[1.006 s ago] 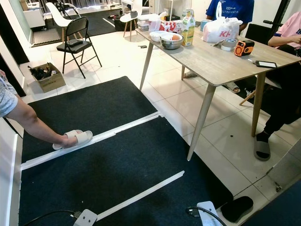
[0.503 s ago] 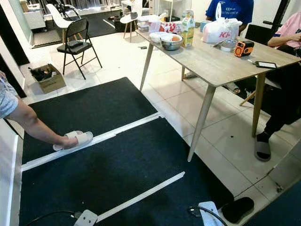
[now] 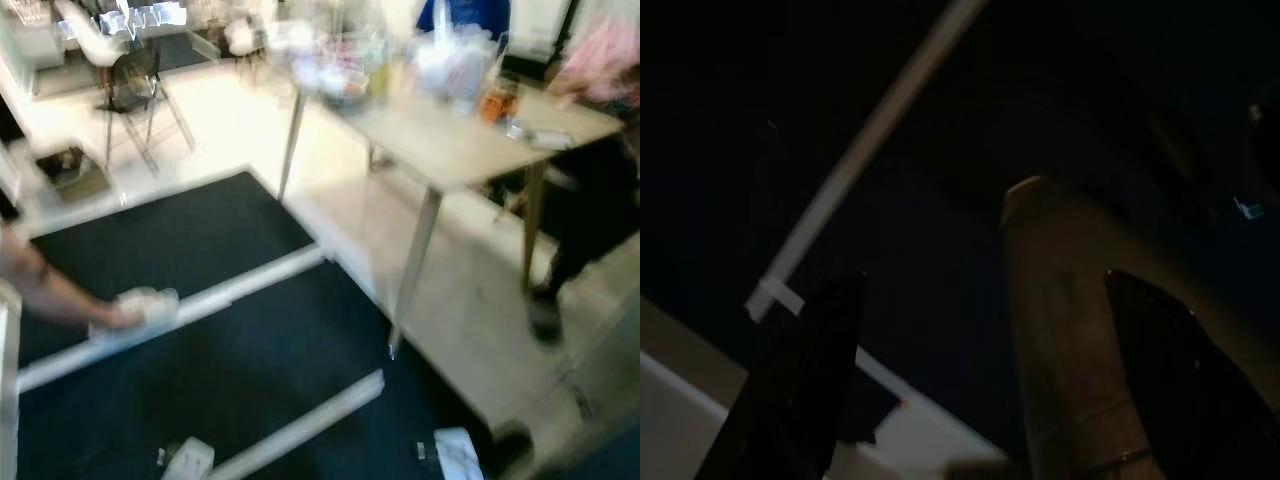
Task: Restocking fridge
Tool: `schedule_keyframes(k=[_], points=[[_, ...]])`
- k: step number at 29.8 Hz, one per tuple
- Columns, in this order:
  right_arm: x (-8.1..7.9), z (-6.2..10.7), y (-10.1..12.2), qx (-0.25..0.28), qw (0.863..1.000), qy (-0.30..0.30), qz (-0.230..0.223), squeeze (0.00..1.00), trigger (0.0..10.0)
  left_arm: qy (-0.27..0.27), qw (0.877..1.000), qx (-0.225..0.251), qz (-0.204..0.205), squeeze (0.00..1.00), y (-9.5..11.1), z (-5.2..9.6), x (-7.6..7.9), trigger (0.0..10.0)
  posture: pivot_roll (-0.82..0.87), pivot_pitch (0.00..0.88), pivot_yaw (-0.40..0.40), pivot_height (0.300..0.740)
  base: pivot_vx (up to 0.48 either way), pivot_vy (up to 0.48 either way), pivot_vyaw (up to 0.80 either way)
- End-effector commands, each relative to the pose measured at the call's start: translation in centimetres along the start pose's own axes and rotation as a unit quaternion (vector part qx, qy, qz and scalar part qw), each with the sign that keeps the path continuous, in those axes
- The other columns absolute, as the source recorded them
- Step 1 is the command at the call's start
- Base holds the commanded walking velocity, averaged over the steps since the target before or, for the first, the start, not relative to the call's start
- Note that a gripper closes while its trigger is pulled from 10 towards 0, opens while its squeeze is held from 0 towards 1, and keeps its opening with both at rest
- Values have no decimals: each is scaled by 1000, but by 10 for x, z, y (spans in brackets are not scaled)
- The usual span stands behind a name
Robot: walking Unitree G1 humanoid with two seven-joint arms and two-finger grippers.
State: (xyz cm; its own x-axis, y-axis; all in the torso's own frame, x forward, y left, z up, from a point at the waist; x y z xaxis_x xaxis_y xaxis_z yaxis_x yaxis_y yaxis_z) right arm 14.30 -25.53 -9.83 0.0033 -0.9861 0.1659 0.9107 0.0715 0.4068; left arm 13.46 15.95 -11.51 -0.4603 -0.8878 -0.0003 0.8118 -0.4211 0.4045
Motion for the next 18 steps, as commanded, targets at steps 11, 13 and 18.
schedule_keyframes(k=[11, 13, 18], points=[[-8, -1, 1, 1, 1000, 11, -9, 0, 10000, -32, 998, -56, 13, 0, -31, 2, 17, 10000, -25, 0, 19, 740, 349, 0, 0], [-9, -1, 0, -2, 1000, 14, -8, 0, 10000, -31, 998, -56, 14, 0, -31, 2, 17, 10000, -25, 0, 20, 740, 349, 0, -350], [-10, -1, 0, -4, 1000, 15, -7, 0, 10000, -31, 998, -55, 15, 0, -31, 2, 17, 10000, -24, 0, 22, 740, 348, 0, -800]])
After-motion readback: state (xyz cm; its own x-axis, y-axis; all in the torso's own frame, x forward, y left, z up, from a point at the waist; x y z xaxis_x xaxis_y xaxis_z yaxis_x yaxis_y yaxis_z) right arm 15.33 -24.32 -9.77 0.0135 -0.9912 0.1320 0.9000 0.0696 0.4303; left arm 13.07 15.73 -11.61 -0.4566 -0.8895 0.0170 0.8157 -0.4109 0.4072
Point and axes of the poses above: a point about 5 cm out from each wrist's last joint towards the gripper, its own z axis pointing back from the gripper into the wrist, its own y axis along the axis of the wrist's last joint, x = y × z, the point moved 1 cm from there along -z, pointing out of the wrist towards the gripper, and after that the axes turned 2 degrees about -z, right-handed, at the moved point
